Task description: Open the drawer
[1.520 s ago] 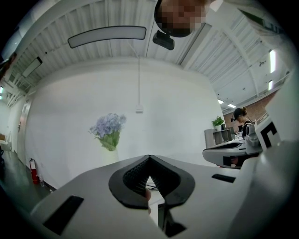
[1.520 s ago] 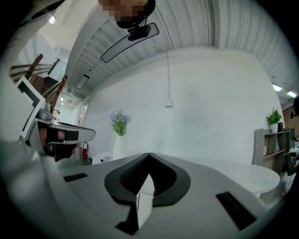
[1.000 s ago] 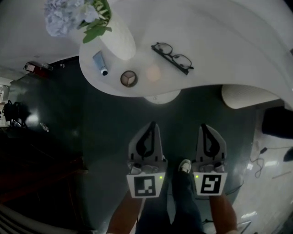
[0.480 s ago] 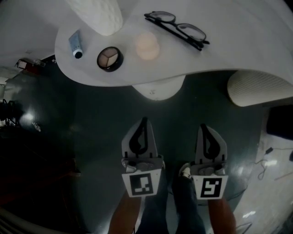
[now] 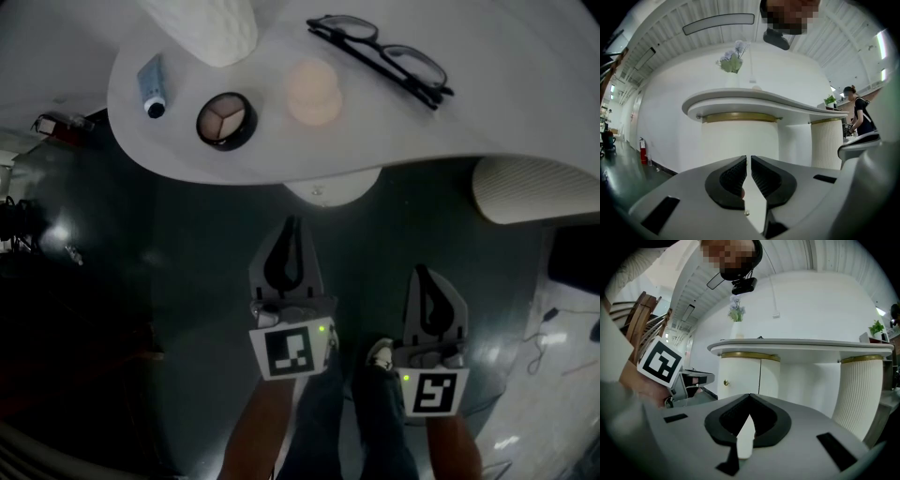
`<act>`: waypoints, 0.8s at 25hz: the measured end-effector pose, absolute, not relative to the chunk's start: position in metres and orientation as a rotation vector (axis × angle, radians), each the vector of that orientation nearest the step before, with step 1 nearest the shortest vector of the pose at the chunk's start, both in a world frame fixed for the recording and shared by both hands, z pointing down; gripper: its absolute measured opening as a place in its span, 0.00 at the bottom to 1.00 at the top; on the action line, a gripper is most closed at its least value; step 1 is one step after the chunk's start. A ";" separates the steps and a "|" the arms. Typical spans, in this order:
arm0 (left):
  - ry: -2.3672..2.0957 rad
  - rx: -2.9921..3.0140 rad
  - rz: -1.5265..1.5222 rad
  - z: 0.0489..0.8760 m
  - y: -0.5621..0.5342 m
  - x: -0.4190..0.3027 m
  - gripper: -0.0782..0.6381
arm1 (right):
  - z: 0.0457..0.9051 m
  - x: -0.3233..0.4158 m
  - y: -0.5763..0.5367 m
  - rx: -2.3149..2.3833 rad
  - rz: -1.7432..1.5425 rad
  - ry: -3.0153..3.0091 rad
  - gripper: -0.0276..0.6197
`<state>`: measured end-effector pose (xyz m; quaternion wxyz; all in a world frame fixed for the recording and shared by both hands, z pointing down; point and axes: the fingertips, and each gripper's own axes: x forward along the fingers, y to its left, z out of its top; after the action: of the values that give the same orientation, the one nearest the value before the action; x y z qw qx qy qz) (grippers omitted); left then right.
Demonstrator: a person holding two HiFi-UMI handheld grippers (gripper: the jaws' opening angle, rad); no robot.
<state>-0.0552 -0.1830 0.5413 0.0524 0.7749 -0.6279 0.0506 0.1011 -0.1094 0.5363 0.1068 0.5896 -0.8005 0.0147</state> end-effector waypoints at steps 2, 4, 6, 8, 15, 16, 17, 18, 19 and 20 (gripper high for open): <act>-1.902 2.354 0.145 0.543 -0.196 -0.056 0.18 | 0.538 0.102 -0.113 1.736 0.043 -2.353 0.05; -1.890 2.356 0.141 0.546 -0.208 -0.055 0.23 | 0.539 0.102 -0.116 1.743 0.052 -2.350 0.05; -1.880 2.363 0.147 0.550 -0.219 -0.054 0.26 | 0.541 0.101 -0.119 1.745 0.061 -2.349 0.05; -1.877 2.371 0.165 0.554 -0.228 -0.052 0.27 | 0.542 0.100 -0.123 1.740 0.063 -2.347 0.05; -1.887 2.353 0.191 0.567 -0.258 -0.053 0.29 | 0.544 0.099 -0.129 1.735 0.072 -2.342 0.05; -1.889 2.345 0.181 0.567 -0.261 -0.053 0.29 | 0.544 0.099 -0.129 1.733 0.070 -2.340 0.05; -1.889 2.336 0.170 0.567 -0.264 -0.053 0.29 | 0.545 0.099 -0.129 1.731 0.072 -2.337 0.05; -1.889 2.329 0.162 0.567 -0.266 -0.054 0.29 | 0.546 0.099 -0.129 1.731 0.077 -2.332 0.05; -1.890 2.330 0.159 0.567 -0.267 -0.054 0.29 | 0.547 0.099 -0.128 1.736 0.082 -2.329 0.05; -1.896 2.335 0.160 0.567 -0.268 -0.053 0.29 | 0.547 0.100 -0.128 1.743 0.085 -2.327 0.05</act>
<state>-0.0532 -0.2685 0.5669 0.0648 0.7735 -0.6282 0.0531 0.0998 -0.1275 0.5473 0.1160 0.5952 -0.7946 0.0292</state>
